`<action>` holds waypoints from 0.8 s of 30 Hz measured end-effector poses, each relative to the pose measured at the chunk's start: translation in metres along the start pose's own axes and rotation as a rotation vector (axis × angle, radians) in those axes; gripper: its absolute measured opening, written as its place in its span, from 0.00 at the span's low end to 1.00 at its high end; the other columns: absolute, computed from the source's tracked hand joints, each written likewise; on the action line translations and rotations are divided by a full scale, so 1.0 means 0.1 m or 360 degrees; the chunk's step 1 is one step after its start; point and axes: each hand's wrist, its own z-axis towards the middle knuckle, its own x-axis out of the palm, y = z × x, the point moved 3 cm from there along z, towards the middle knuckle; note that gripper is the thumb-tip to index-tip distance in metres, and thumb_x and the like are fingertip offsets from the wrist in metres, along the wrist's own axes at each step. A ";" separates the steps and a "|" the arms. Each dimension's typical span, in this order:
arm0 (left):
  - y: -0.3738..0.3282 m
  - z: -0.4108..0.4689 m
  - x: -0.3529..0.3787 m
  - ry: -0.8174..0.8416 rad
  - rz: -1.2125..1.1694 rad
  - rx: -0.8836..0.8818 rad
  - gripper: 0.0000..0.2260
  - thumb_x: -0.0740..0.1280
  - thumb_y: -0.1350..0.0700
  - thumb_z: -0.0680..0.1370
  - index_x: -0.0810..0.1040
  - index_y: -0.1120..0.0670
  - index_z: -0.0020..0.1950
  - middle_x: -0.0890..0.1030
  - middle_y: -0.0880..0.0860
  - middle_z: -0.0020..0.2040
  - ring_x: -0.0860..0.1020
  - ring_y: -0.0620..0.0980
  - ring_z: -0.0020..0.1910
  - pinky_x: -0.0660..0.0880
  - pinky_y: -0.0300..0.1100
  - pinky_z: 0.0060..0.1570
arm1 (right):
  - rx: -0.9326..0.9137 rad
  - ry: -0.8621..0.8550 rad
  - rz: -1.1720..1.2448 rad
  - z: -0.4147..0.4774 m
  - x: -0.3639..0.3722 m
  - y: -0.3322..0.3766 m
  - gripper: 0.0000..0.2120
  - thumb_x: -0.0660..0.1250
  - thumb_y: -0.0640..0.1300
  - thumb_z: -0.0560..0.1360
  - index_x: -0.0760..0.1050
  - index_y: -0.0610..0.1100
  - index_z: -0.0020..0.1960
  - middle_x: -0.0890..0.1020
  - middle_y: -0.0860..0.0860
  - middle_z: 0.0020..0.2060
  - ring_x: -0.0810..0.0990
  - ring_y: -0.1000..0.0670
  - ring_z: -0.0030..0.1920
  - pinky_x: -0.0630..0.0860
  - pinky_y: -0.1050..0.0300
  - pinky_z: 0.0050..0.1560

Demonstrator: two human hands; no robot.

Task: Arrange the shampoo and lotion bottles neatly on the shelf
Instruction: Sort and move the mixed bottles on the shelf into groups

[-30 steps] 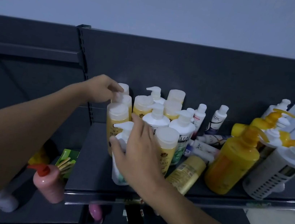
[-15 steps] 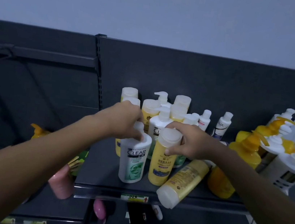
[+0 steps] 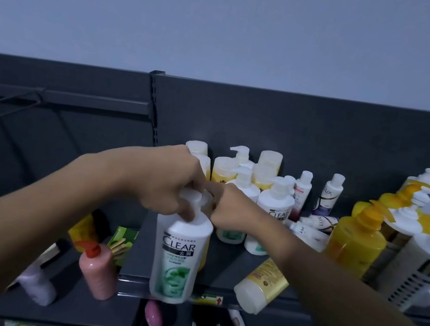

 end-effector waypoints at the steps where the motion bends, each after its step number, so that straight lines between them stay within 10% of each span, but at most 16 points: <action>1: -0.03 -0.01 -0.02 -0.0017 -0.0015 0.0017 0.09 0.75 0.41 0.73 0.82 0.45 0.46 0.83 0.48 0.40 0.78 0.44 0.40 0.76 0.43 0.40 | -0.0023 0.0018 0.0053 0.02 0.03 0.01 0.10 0.69 0.48 0.73 0.77 0.52 0.54 0.76 0.61 0.37 0.76 0.53 0.43 0.69 0.58 0.43; 8: -0.27 0.19 -0.14 -0.0154 0.0012 0.0139 0.16 0.74 0.38 0.72 0.84 0.49 0.49 0.83 0.48 0.38 0.78 0.47 0.39 0.78 0.47 0.41 | 0.0211 0.0129 -0.0182 -0.42 -0.21 -0.47 0.29 0.76 0.50 0.72 0.72 0.51 0.70 0.84 0.52 0.54 0.83 0.53 0.52 0.81 0.56 0.52; 14: -0.51 0.54 -0.21 -0.0178 0.0108 0.0186 0.18 0.74 0.36 0.71 0.85 0.51 0.45 0.80 0.48 0.34 0.77 0.44 0.36 0.79 0.48 0.38 | 0.0261 0.0823 -0.0756 -1.25 0.01 -0.95 0.41 0.80 0.59 0.66 0.70 0.50 0.74 0.75 0.51 0.67 0.73 0.48 0.65 0.71 0.50 0.66; 20: -0.54 0.78 -0.09 -0.0121 0.0153 0.0166 0.19 0.73 0.36 0.71 0.85 0.52 0.45 0.83 0.50 0.37 0.79 0.47 0.38 0.79 0.47 0.38 | -0.0211 0.0580 -0.1448 -1.35 0.44 -1.07 0.34 0.79 0.59 0.60 0.75 0.47 0.62 0.80 0.48 0.55 0.79 0.44 0.55 0.78 0.45 0.52; 24: -0.49 0.88 0.00 -0.0089 0.0132 0.0124 0.18 0.74 0.36 0.72 0.85 0.51 0.46 0.84 0.49 0.38 0.81 0.48 0.40 0.78 0.45 0.37 | -0.0176 0.0502 -0.1237 -1.36 0.18 -1.10 0.34 0.75 0.56 0.67 0.71 0.47 0.71 0.77 0.47 0.64 0.74 0.44 0.63 0.75 0.43 0.59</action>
